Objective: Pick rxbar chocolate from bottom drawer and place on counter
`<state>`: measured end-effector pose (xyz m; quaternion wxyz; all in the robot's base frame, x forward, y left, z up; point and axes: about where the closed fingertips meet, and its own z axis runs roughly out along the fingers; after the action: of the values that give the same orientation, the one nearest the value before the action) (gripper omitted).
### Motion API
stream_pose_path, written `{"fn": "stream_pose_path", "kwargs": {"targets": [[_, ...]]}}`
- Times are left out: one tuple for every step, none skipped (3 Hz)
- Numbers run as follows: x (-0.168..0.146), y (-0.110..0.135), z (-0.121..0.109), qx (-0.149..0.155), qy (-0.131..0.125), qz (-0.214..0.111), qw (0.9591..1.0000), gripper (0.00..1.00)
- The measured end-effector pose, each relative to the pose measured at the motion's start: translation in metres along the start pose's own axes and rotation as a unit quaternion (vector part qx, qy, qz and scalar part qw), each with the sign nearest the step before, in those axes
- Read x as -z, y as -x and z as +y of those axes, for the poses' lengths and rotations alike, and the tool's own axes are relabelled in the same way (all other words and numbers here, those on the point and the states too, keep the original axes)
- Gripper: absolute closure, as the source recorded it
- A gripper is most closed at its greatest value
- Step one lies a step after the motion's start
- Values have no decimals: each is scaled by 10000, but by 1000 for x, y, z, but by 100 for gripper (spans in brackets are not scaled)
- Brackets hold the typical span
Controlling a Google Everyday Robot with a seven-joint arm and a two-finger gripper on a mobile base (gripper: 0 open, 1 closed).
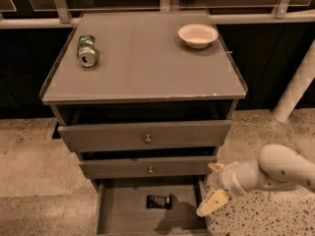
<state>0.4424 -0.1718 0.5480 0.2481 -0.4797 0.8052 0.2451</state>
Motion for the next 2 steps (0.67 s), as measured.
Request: {"fn": "stream_pose_path", "kwargs": {"targets": [[-62, -42, 2, -184, 83, -102, 9997, 0], [-109, -66, 16, -57, -55, 124, 9999, 0]]}}
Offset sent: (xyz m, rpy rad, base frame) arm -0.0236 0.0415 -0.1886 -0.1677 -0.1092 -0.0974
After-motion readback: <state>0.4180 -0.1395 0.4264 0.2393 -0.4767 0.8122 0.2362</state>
